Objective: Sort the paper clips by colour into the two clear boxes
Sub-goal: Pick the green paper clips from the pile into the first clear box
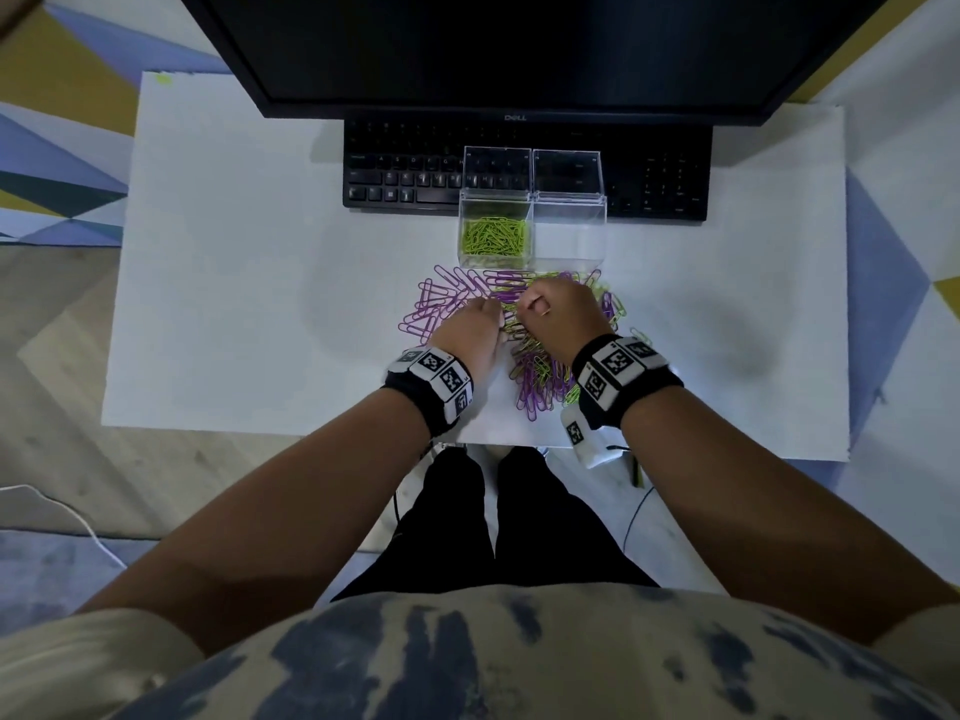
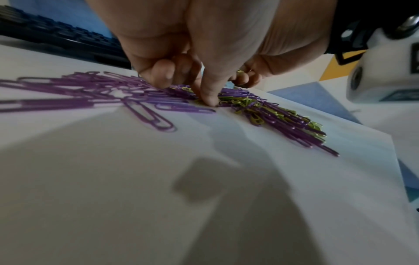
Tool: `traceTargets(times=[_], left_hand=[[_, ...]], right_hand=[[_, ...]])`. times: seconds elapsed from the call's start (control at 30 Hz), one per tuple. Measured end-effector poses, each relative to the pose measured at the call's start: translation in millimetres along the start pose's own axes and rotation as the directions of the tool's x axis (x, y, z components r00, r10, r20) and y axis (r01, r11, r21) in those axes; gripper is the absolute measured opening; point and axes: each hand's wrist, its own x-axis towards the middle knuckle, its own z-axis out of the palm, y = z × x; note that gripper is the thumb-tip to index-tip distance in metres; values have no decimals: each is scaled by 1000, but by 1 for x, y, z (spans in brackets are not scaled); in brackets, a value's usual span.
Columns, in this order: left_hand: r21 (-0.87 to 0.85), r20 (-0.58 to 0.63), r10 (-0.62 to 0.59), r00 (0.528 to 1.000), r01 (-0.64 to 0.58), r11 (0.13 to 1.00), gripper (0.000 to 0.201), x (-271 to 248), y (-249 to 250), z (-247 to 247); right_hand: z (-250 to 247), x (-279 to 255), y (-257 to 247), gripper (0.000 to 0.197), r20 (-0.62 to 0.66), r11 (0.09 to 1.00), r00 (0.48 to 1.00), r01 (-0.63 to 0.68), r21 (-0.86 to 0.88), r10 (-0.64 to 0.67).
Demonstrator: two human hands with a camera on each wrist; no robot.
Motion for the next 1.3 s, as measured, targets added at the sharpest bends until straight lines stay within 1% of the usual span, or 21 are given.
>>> traceTargets(times=[0.13, 0.17, 0.23, 0.3, 0.33, 0.4, 0.43, 0.5, 0.57, 0.6, 0.63, 0.73, 0.8, 0.83, 0.87, 0.93, 1.0, 1.07, 1.17, 1.23, 1.3], left_hand=[[6, 56, -55, 997, 54, 999, 2, -3, -6, 0], [12, 65, -67, 996, 66, 998, 4, -5, -7, 0], [47, 90, -66, 994, 62, 997, 17, -6, -8, -2], [134, 117, -45, 992, 29, 991, 27, -7, -9, -3], [173, 118, -38, 992, 17, 985, 29, -7, -9, -4], [144, 78, -27, 997, 16, 989, 29, -10, -12, -6], [76, 50, -21, 999, 17, 997, 27, -12, -14, -8], [-96, -23, -29, 999, 26, 995, 18, -16, -16, -15], [-264, -90, -71, 993, 45, 964, 4, -19, -16, -23], [-333, -109, -113, 988, 71, 940, 6, -19, -14, -27], [-400, -110, -167, 980, 110, 910, 8, -19, -13, -31], [-570, -65, -305, 950, 216, 793, 9, -13, -16, -33], [-683, -16, -338, 941, 237, 691, 14, -8, -20, -31], [-723, 17, -342, 940, 248, 645, 17, -7, -20, -30], [-752, 50, -337, 940, 257, 606, 19, -6, -19, -29], [-782, 91, -309, 947, 260, 566, 22, -5, -16, -27], [-782, 109, -287, 952, 260, 566, 21, -6, -11, -25], [-793, 127, -296, 947, 276, 543, 22, -8, -7, -24], [-830, 179, -308, 934, 312, 463, 26, -6, -8, -23], [-830, 208, -304, 930, 332, 448, 26, -4, -9, -24], [-829, 226, -307, 924, 348, 438, 23, -4, -9, -25]], right_hand=[[14, 11, -1, 13, 50, 993, 998, 55, -101, -50], [17, 13, -1, 13, 60, 989, 997, 61, -133, -54], [22, 15, -2, 10, 72, 980, 996, 69, -189, -56], [23, 16, -6, 12, 94, 971, 995, 66, -230, -45], [23, 16, -8, 13, 111, 967, 993, 61, -247, -34], [23, 15, -9, 15, 111, 973, 993, 57, -223, -33], [21, 14, -9, 15, 95, 987, 995, 32, -160, -16], [13, 9, -7, 11, 64, 996, 995, -80, 28, 78], [4, 3, -4, 10, 83, 976, 983, -173, 134, 163], [0, 1, -2, 10, 107, 961, 977, -204, 187, 186], [-4, -1, 1, 11, 131, 933, 970, -233, 274, 203], [-9, -4, 8, 20, 200, 787, 954, -299, 540, 225], [-8, -3, 11, 24, 251, 682, 937, -348, 644, 241], [-6, -2, 10, 25, 271, 644, 930, -367, 671, 248], [-4, -1, 9, 23, 281, 636, 926, -377, 674, 251], [0, 0, 2, 15, 269, 717, 933, -356, 599, 239], [4, 0, -5, 9, 236, 801, 950, -301, 517, 204], [7, 1, -8, 4, 213, 814, 959, -272, 513, 187], [8, 1, -10, 3, 211, 824, 961, -264, 502, 179], [8, 1, -11, 3, 228, 843, 960, -254, 473, 162], [5, 2, -12, 8, 257, 869, 956, -246, 430, 144]])
